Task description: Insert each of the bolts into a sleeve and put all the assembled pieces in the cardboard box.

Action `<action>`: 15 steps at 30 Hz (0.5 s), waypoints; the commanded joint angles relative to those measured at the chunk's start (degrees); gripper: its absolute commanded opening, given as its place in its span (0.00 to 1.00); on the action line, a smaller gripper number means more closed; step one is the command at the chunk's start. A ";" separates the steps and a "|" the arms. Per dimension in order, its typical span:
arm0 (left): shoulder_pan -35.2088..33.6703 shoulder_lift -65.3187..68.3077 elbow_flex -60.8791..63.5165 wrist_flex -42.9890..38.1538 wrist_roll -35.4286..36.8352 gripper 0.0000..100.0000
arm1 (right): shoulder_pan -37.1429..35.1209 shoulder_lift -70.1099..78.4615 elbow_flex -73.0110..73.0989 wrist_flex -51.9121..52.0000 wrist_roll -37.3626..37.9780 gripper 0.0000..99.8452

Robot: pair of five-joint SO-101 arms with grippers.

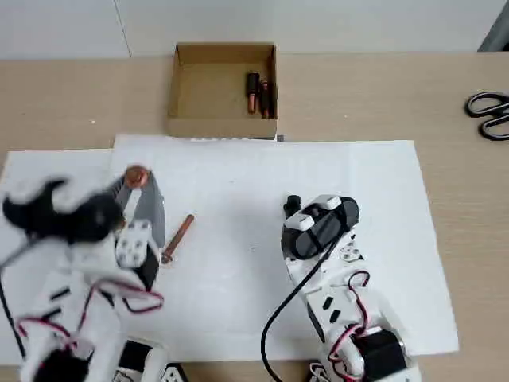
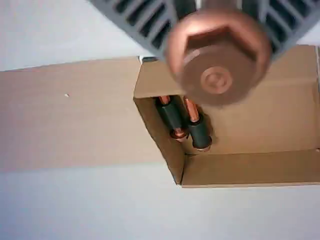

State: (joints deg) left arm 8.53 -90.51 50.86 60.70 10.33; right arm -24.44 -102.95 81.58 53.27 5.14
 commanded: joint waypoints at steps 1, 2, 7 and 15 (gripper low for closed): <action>0.26 -13.89 9.01 -2.46 1.58 0.00 | -3.38 -0.48 2.02 -5.14 -0.88 0.00; 0.18 -14.86 10.42 -2.37 2.55 0.00 | -4.88 -0.48 2.73 -6.20 -0.97 0.00; 0.35 -13.27 10.59 -4.31 13.89 0.00 | -12.18 -0.48 8.26 -12.70 -0.79 0.00; 0.44 -13.36 18.42 -12.84 19.16 0.00 | -17.89 -0.48 10.73 -17.01 -0.70 0.00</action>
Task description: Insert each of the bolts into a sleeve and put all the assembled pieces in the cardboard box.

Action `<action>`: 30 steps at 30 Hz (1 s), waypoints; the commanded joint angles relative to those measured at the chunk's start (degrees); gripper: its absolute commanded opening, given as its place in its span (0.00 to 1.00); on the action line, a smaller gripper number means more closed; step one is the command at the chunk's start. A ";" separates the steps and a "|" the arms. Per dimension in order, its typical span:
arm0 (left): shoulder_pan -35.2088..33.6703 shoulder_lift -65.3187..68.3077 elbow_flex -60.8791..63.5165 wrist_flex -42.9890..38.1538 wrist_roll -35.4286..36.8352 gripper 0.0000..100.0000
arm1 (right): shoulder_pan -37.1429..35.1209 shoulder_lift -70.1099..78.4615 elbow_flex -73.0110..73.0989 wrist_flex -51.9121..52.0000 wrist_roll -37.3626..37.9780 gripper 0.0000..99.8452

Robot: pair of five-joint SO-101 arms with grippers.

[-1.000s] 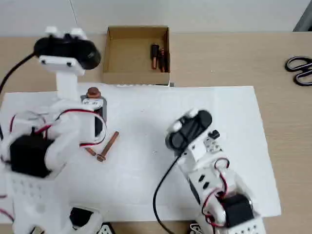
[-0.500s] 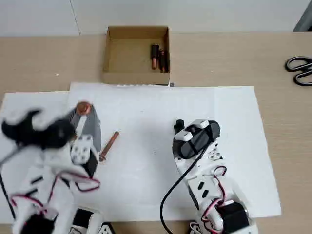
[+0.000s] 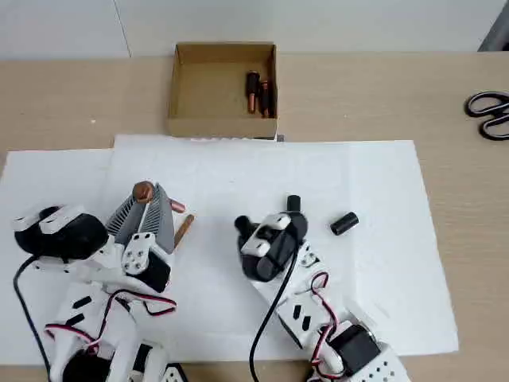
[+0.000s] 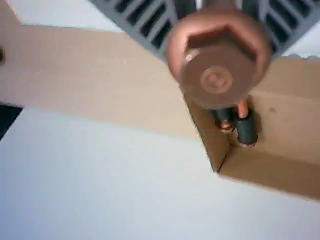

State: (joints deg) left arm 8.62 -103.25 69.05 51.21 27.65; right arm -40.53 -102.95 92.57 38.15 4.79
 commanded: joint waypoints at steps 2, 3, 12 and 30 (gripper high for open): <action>0.88 -0.62 0.92 -3.52 2.81 0.00 | -2.68 -0.48 -0.26 -1.89 -0.35 0.00; 1.85 -0.62 1.36 -3.52 3.43 0.00 | -2.77 -0.48 -0.18 -2.07 -0.35 0.00; 10.37 -0.62 4.88 -3.25 6.95 0.00 | -2.95 -0.48 0.62 -2.15 -0.35 0.00; 15.38 -0.62 5.41 1.85 5.27 0.00 | -2.95 -0.48 0.18 -2.24 -0.26 0.00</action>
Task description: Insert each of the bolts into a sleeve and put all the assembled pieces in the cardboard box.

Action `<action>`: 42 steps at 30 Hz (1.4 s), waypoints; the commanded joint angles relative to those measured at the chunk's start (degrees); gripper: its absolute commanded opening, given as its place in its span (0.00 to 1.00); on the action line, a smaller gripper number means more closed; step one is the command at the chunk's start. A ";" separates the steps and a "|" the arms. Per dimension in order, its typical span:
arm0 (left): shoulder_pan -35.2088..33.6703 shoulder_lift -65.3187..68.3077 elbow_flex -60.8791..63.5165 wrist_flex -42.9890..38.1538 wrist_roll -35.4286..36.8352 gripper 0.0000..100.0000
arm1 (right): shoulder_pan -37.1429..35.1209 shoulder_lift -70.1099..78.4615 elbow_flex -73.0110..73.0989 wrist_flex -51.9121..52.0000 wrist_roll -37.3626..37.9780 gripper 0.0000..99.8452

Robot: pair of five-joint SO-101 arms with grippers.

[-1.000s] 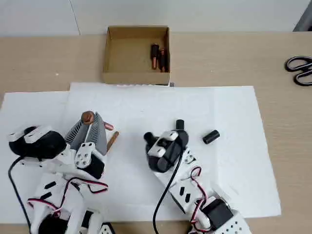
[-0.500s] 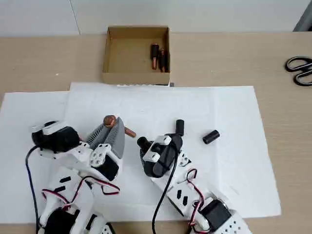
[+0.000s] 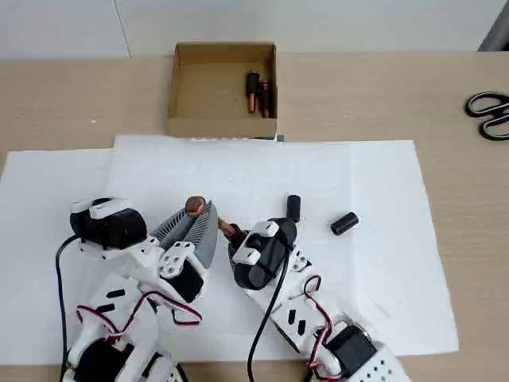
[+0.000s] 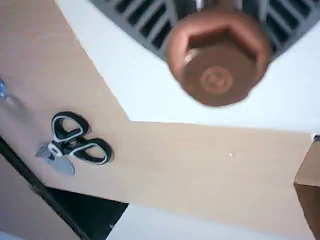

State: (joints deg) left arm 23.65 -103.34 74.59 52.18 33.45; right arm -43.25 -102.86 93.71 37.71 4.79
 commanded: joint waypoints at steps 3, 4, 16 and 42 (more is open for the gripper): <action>0.35 -0.53 -0.13 1.05 -1.49 0.00 | -0.22 -0.66 -1.05 -1.80 -0.26 0.00; 0.44 -0.44 -0.04 1.05 -2.20 0.00 | -0.22 -0.66 -1.14 -1.80 -0.26 0.00; 0.26 -0.35 1.71 -4.13 -3.69 0.00 | -0.22 -0.66 -3.43 -1.63 -0.26 0.00; 0.00 -0.44 2.42 -8.53 -6.77 0.00 | -0.66 -0.57 -1.85 -1.36 -0.26 0.00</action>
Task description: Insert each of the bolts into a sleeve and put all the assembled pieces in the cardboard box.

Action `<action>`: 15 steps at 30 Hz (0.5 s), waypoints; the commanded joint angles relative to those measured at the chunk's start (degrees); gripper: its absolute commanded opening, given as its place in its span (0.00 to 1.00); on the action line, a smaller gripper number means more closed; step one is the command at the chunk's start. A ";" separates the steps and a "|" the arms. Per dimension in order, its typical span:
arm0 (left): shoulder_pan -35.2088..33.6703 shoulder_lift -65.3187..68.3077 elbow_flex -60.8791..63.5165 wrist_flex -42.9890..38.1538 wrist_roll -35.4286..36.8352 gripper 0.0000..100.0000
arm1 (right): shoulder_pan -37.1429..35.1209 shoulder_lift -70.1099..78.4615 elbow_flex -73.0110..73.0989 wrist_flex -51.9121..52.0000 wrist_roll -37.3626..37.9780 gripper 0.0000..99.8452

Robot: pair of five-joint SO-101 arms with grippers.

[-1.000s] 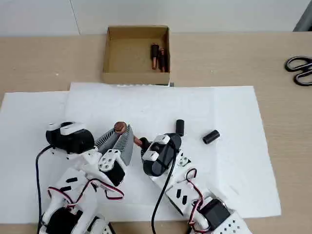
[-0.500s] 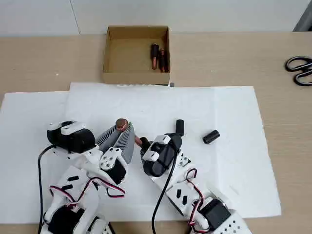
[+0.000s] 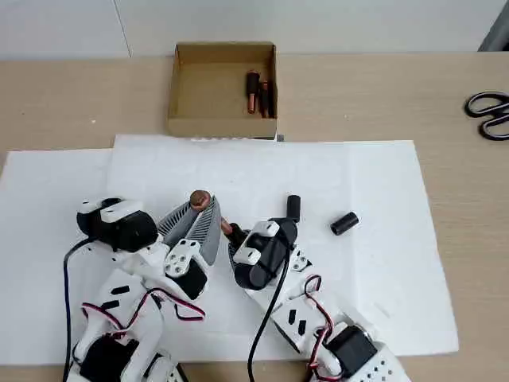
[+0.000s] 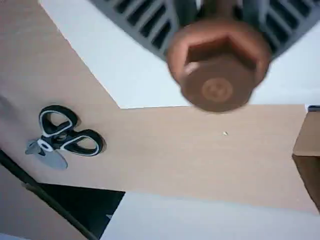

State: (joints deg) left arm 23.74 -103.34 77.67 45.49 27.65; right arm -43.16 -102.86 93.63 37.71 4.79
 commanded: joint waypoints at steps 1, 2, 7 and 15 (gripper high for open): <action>-0.26 -0.44 -0.40 -1.85 -1.05 0.00 | -1.36 -0.57 -1.85 -1.36 -0.26 0.00; -0.70 -0.35 -0.22 -1.85 -1.05 0.00 | -1.98 -0.57 -1.85 -1.36 -0.26 0.00; -2.02 -0.44 0.84 -2.73 -1.05 0.00 | -4.09 -0.57 -1.67 -1.63 -0.26 0.00; -1.76 -0.44 0.66 -2.73 -1.05 0.00 | -3.65 -0.57 -1.49 -1.27 -0.26 0.00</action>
State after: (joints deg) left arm 21.98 -103.34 78.81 44.44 26.86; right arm -46.77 -102.86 93.71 37.71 4.79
